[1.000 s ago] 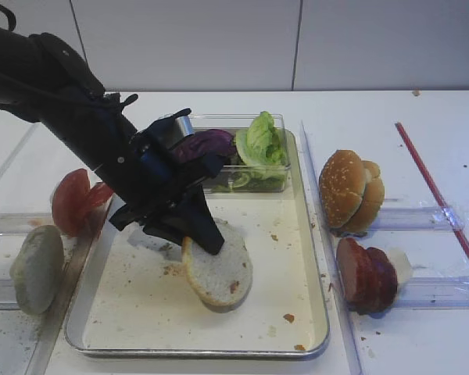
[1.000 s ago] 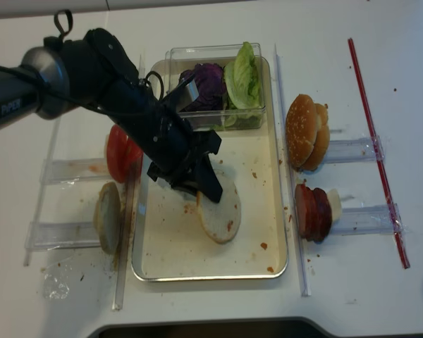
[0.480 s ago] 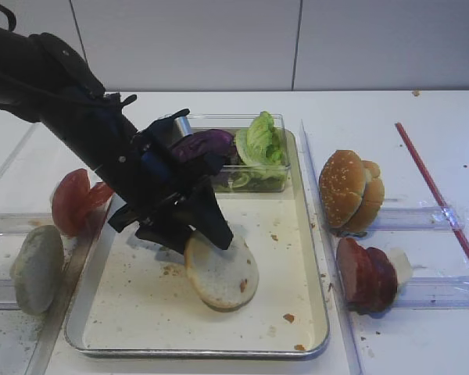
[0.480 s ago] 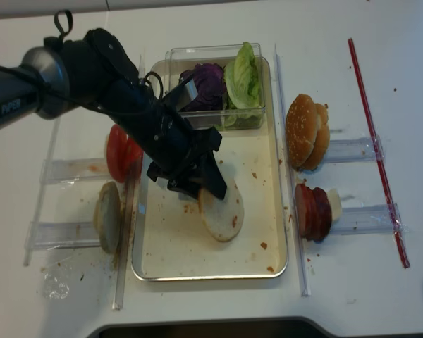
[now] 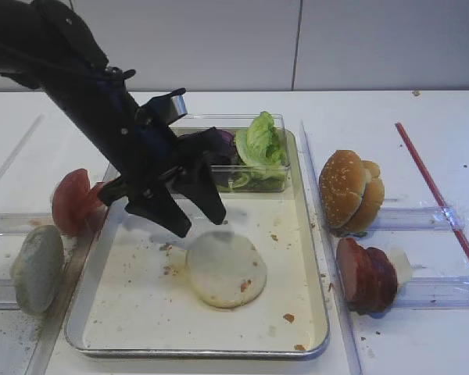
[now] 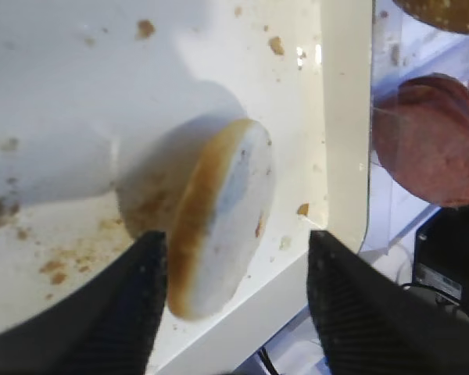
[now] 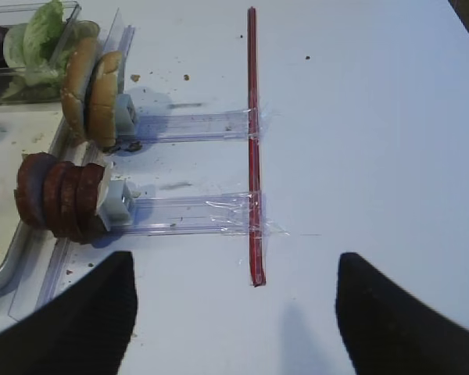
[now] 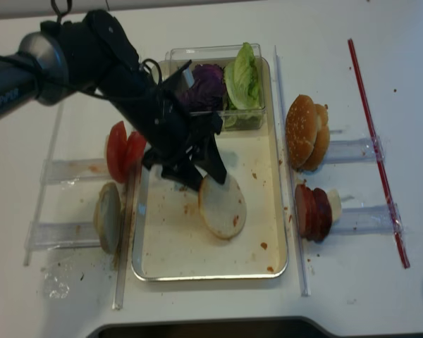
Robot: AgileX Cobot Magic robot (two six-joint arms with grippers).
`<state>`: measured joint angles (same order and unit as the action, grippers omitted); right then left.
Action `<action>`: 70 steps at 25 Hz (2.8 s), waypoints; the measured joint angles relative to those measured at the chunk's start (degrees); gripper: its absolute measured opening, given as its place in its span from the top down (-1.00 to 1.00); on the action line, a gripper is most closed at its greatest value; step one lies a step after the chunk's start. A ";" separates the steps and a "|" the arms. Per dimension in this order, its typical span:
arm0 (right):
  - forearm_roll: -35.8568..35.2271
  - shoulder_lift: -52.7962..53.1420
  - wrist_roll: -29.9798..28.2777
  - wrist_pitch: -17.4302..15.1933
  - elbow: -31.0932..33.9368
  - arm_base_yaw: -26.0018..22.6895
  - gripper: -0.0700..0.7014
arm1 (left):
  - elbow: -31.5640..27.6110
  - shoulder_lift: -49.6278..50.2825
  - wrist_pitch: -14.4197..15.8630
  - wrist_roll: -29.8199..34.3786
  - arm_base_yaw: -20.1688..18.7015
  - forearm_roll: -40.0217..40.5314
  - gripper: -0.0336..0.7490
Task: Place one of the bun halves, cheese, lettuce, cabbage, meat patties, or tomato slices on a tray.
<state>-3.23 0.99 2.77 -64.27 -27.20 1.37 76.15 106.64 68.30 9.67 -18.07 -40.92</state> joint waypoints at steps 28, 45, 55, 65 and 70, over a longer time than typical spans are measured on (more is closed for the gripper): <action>0.00 0.00 0.00 0.00 0.00 0.00 -0.56 | 9.26 -14.78 2.23 -18.64 2.33 38.67 -0.03; 0.10 0.00 0.00 0.00 0.00 0.00 -0.56 | -12.81 -29.85 2.37 -13.34 18.86 44.58 -0.03; 0.10 0.00 0.00 0.00 0.00 0.00 -0.56 | -26.34 -49.51 2.36 -13.32 18.86 43.69 -0.03; 0.10 0.00 0.00 0.00 0.00 0.00 -0.56 | -34.12 -77.36 3.62 -9.29 18.86 42.03 -0.03; 0.10 0.00 0.00 0.00 0.00 0.00 -0.56 | -37.66 -86.36 3.90 -7.03 18.86 40.29 -0.03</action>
<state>-3.13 0.99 2.77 -64.27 -27.20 1.37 38.50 20.29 72.20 2.64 0.78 -0.63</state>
